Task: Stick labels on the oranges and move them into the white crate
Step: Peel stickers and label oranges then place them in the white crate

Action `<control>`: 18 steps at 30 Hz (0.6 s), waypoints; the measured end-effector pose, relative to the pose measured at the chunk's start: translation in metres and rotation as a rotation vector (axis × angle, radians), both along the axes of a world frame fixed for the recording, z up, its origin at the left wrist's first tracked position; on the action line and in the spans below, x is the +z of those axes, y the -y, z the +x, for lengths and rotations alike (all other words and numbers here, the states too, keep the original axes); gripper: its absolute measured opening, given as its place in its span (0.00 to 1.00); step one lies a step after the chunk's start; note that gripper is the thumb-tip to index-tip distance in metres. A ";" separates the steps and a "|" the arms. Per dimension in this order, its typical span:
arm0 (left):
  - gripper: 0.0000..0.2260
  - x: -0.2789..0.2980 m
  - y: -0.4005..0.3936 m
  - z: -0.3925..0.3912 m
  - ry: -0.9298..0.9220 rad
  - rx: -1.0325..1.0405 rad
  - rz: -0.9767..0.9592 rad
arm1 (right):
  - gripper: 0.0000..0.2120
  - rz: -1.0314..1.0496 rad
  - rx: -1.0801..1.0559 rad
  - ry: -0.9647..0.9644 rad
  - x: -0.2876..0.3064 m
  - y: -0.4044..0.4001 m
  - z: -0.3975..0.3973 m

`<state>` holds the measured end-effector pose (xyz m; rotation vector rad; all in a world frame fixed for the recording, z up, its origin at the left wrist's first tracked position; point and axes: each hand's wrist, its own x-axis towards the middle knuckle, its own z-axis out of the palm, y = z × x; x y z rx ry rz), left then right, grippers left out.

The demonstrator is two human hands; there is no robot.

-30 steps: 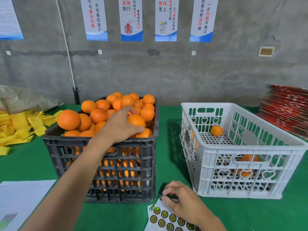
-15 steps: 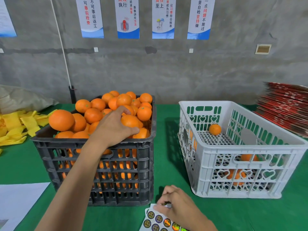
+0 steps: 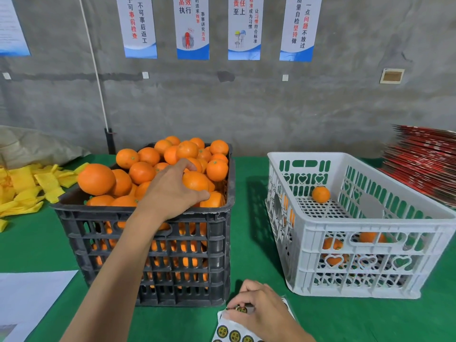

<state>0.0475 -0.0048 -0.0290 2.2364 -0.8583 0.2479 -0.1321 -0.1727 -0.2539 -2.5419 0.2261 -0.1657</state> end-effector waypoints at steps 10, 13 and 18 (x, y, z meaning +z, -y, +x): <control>0.28 0.000 0.000 -0.001 0.021 0.004 -0.008 | 0.15 0.202 -0.061 0.078 -0.003 -0.004 -0.001; 0.28 -0.001 0.000 0.001 0.030 0.000 -0.011 | 0.11 0.268 -0.085 0.052 -0.002 -0.003 0.001; 0.28 -0.002 0.000 0.004 0.039 -0.005 -0.017 | 0.08 0.274 -0.142 0.024 -0.007 -0.003 0.004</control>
